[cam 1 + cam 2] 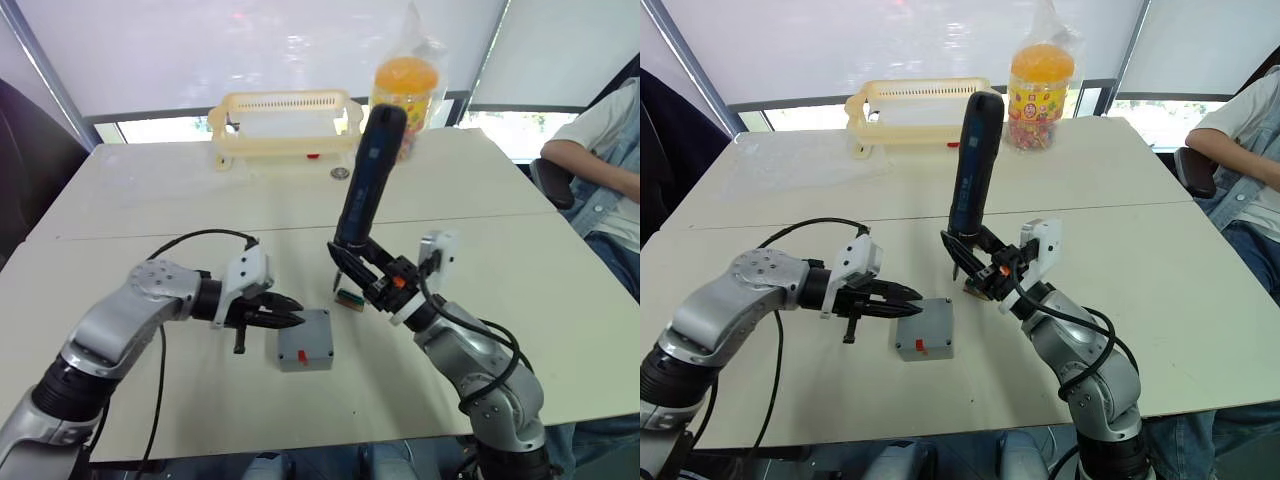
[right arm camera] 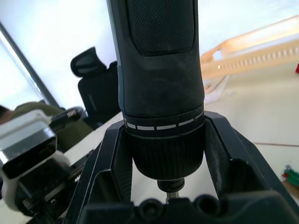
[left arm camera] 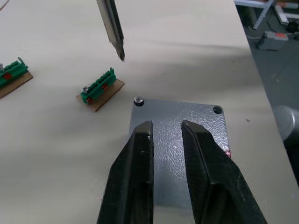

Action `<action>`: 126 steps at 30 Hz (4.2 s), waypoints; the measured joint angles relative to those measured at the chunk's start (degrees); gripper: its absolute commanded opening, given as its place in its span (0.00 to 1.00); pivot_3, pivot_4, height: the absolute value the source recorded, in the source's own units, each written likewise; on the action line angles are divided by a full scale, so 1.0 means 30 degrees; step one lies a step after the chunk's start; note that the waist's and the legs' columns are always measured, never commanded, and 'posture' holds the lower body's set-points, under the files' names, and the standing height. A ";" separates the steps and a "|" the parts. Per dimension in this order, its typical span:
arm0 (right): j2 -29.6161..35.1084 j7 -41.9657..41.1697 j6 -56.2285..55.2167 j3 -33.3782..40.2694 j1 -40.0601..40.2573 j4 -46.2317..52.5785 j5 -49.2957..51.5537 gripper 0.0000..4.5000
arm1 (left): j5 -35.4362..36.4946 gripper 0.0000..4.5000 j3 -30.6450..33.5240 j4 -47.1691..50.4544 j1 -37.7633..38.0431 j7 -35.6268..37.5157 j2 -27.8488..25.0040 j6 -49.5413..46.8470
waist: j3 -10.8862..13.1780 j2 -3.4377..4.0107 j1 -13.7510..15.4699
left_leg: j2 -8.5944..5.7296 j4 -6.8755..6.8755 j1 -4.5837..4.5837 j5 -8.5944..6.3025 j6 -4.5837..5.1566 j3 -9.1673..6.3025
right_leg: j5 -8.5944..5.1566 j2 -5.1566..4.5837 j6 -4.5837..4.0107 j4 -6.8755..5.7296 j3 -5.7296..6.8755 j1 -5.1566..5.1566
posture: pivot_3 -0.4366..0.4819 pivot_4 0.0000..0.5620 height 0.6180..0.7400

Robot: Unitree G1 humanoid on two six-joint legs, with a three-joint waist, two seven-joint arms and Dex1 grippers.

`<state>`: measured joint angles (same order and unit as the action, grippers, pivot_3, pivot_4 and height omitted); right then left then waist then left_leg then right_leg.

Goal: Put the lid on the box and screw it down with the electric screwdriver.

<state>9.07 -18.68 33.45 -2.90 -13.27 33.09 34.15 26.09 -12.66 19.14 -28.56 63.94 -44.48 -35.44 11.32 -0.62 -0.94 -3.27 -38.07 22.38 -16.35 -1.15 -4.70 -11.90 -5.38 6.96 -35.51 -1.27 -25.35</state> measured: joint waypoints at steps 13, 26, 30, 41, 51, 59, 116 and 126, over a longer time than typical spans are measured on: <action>0.0078 -0.0240 -0.0482 -0.0800 0.0855 -0.0353 -0.0689 0.37 | -0.2047 0.18 -0.1130 -0.0757 0.1017 0.0095 0.0337 0.2845 | -0.0031 0.0002 0.0010 | 0.0006 0.0000 -0.0028 0.0000 0.0000 -0.0003 | 0.0000 0.0009 -0.0003 -0.0002 0.0000 0.0024 | 0.48 0.27 1.00; -0.0012 -0.0295 -0.1127 -0.1227 0.1162 -0.0486 -0.1226 0.37 | -0.2105 0.18 -0.1114 -0.1089 0.1103 0.0151 0.0645 0.3143 | -0.0044 -0.0001 0.0011 | 0.0004 -0.0002 -0.0073 0.0000 -0.0001 -0.0002 | 0.0001 0.0009 -0.0003 -0.0007 0.0000 0.0072 | 0.48 0.27 1.00; -0.0052 -0.0295 -0.1174 -0.1348 0.1137 -0.0660 -0.1383 0.37 | -0.2105 0.18 -0.1093 -0.0983 0.1187 0.0029 0.0644 0.3105 | -0.0046 0.0000 0.0013 | 0.0005 -0.0002 -0.0079 0.0000 0.0000 -0.0003 | 0.0000 0.0009 -0.0003 -0.0008 0.0000 0.0076 | 0.48 0.27 1.00; -0.0245 -0.0401 -0.1370 -0.1891 0.1102 -0.1275 -0.1625 0.37 | -0.2107 0.18 -0.1073 -0.0894 0.1268 -0.0089 0.0639 0.3072 | -0.0049 0.0000 0.0013 | 0.0004 -0.0002 -0.0088 0.0000 0.0000 -0.0004 | 0.0000 0.0010 -0.0003 -0.0008 0.0000 0.0084 | 0.48 0.27 1.00; -0.0336 -0.0454 -0.1385 -0.1585 0.1048 -0.1273 -0.1498 0.37 | -0.2115 0.18 -0.1087 -0.0892 0.1276 -0.0133 0.0652 0.3065 | -0.0051 -0.0001 0.0018 | 0.0005 -0.0002 -0.0108 0.0000 0.0000 -0.0004 | 0.0000 0.0010 -0.0003 -0.0011 -0.0001 0.0100 | 0.48 0.27 1.00; -0.0330 -0.0194 -0.1279 -0.1542 0.1035 -0.1143 -0.1353 0.37 | -0.2156 0.18 -0.1087 -0.0922 0.1262 -0.0136 0.0780 0.2916 | -0.0052 -0.0001 0.0038 | 0.0004 -0.0001 -0.0150 -0.0001 0.0002 -0.0005 | 0.0000 0.0010 -0.0003 -0.0003 0.0001 0.0149 | 0.48 0.27 1.00; 0.0036 -0.1615 -0.5742 -0.3342 0.1662 -0.2712 -0.5104 0.37 | -0.2330 0.18 -0.1103 -0.0617 0.1539 -0.0338 0.0900 0.2367 | -0.0165 -0.0003 0.0006 | 0.0021 0.0033 -0.0330 -0.0012 0.0018 -0.0005 | -0.0009 0.0016 -0.0004 0.0029 0.0001 0.0311 | 0.48 0.27 1.00; 0.0246 -0.1756 -0.6965 -0.3639 0.2100 -0.3043 -0.5882 0.37 | -0.2327 0.18 -0.1138 -0.0498 0.1670 -0.0313 0.0900 0.2305 | -0.0238 -0.0007 0.0024 | 0.0025 0.0033 -0.0345 -0.0012 0.0018 -0.0010 | -0.0015 0.0018 -0.0011 0.0040 0.0003 0.0339 | 0.48 0.27 1.00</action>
<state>9.81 -23.95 12.55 -13.82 -6.97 23.97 16.51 19.10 -16.08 17.64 -23.55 63.00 -41.78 -28.52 10.61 -0.64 -0.87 -3.20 -37.97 21.35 -16.38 -1.10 -4.73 -11.95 -5.32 6.93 -35.39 -1.26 -24.33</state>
